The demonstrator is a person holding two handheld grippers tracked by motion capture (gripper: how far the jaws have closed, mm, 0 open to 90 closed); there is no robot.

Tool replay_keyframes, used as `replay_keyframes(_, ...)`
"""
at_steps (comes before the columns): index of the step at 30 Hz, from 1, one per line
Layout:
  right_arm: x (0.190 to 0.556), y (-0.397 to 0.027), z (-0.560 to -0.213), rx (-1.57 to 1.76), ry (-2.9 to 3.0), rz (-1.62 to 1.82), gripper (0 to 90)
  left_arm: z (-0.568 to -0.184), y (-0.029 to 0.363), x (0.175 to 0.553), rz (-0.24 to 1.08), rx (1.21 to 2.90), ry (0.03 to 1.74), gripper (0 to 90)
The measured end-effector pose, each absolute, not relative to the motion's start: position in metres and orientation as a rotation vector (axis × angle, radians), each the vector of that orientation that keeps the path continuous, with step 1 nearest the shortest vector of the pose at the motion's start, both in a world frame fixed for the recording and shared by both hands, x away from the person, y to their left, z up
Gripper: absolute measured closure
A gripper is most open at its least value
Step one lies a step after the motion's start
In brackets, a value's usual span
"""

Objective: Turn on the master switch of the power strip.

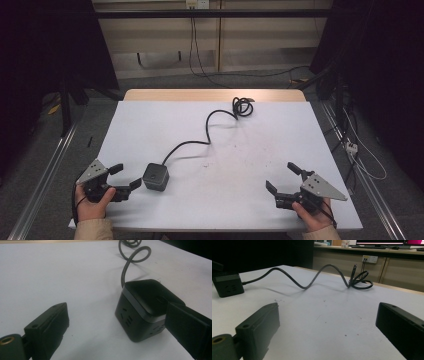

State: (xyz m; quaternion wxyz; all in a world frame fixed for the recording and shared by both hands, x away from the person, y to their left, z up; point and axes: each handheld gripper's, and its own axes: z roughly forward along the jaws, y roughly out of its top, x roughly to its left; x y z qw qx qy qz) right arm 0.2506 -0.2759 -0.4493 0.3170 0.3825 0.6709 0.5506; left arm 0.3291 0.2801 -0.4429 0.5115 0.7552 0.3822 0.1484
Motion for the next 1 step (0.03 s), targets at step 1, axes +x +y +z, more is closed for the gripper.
replay_keyframes(1,0.2508,-0.2758,-0.4494,1.005,1.767,1.447,4.6,-0.4426,0.2799,0.3293,0.356,1.817,0.914,5.3)
